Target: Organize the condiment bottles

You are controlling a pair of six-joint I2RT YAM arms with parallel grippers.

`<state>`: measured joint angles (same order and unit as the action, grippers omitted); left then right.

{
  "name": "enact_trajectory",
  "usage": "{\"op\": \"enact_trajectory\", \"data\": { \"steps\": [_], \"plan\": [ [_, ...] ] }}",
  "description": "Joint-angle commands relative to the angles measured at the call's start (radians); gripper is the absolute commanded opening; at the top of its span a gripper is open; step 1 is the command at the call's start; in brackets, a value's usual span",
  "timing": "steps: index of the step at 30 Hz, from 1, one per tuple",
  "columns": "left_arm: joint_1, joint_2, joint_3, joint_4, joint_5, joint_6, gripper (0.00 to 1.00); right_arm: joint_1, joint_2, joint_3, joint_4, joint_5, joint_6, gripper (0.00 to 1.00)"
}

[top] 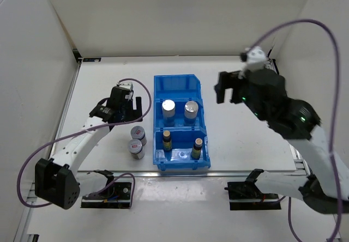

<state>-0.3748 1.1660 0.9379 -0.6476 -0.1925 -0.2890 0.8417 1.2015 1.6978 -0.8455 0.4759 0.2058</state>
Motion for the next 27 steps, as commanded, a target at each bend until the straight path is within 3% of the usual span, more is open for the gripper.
{"op": "enact_trajectory", "data": {
  "steps": [1, 10, 15, 23, 27],
  "plan": [
    [0.005, 0.053, 0.065, -0.047, 0.08, 0.001, 1.0, -0.006, -0.084, -0.157, -0.169, 0.205, 0.067, 1.0],
    [0.005, 0.103, 0.067, -0.089, 0.188, -0.064, 1.0, -0.006, -0.139, -0.29, -0.378, 0.296, 0.216, 1.0],
    [-0.064, 0.129, 0.058, -0.13, 0.167, -0.079, 1.0, -0.006, -0.126, -0.348, -0.446, 0.296, 0.274, 1.0],
    [-0.064, 0.08, 0.004, -0.164, 0.125, -0.151, 1.0, -0.006, -0.151, -0.461, -0.452, 0.346, 0.3, 1.0],
    [-0.064, 0.089, 0.004, -0.173, 0.114, -0.151, 0.91, -0.006, -0.171, -0.486, -0.434, 0.346, 0.291, 1.0]
  ]
}}
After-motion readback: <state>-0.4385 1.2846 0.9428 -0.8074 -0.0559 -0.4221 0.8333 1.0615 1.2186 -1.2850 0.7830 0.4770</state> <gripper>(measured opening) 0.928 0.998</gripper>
